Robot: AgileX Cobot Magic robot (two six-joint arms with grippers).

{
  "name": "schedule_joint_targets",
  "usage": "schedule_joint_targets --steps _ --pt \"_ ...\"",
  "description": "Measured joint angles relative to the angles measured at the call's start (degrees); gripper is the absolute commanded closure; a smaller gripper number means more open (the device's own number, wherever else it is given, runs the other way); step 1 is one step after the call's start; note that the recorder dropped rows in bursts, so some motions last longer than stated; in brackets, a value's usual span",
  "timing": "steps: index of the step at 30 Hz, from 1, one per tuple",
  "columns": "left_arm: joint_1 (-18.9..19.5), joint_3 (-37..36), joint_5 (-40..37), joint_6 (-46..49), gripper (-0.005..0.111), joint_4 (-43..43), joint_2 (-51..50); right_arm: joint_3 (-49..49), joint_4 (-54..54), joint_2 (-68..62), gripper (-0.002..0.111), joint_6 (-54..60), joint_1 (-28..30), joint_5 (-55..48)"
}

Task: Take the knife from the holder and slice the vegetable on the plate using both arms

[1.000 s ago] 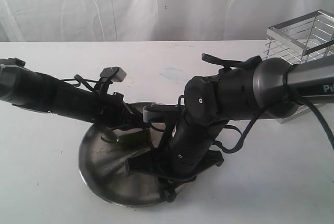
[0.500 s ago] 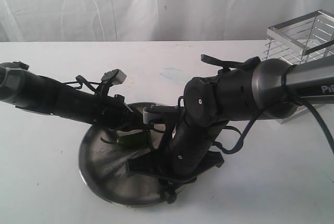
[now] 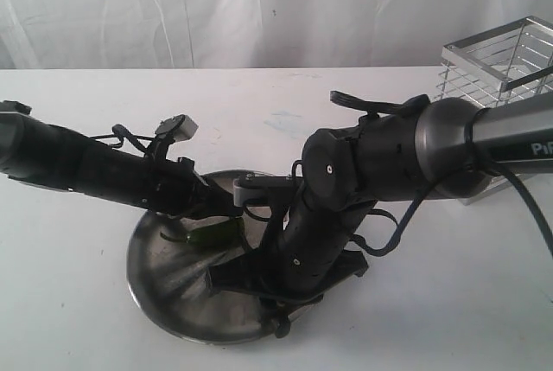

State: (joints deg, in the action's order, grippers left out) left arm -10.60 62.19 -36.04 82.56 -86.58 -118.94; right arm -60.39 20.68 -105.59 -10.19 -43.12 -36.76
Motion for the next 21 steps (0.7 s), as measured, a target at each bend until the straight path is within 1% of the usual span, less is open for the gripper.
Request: schedule_joint_targets --steps 9,14,21 --pt "0.1 -0.3 -0.9 0.9 0.107 -3.1 -0.5 0.0 0.0 0.0 0.108 0.0 -0.1 0.0" --pt "0.4 1.0 -2.7 1.3 0.107 -1.4 -0.5 0.0 0.0 0.0 0.108 0.0 -0.1 0.1" --pt "0.4 1.2 -2.7 1.4 0.107 -0.4 2.4 0.0 0.0 0.0 0.108 -0.3 -0.1 0.5"
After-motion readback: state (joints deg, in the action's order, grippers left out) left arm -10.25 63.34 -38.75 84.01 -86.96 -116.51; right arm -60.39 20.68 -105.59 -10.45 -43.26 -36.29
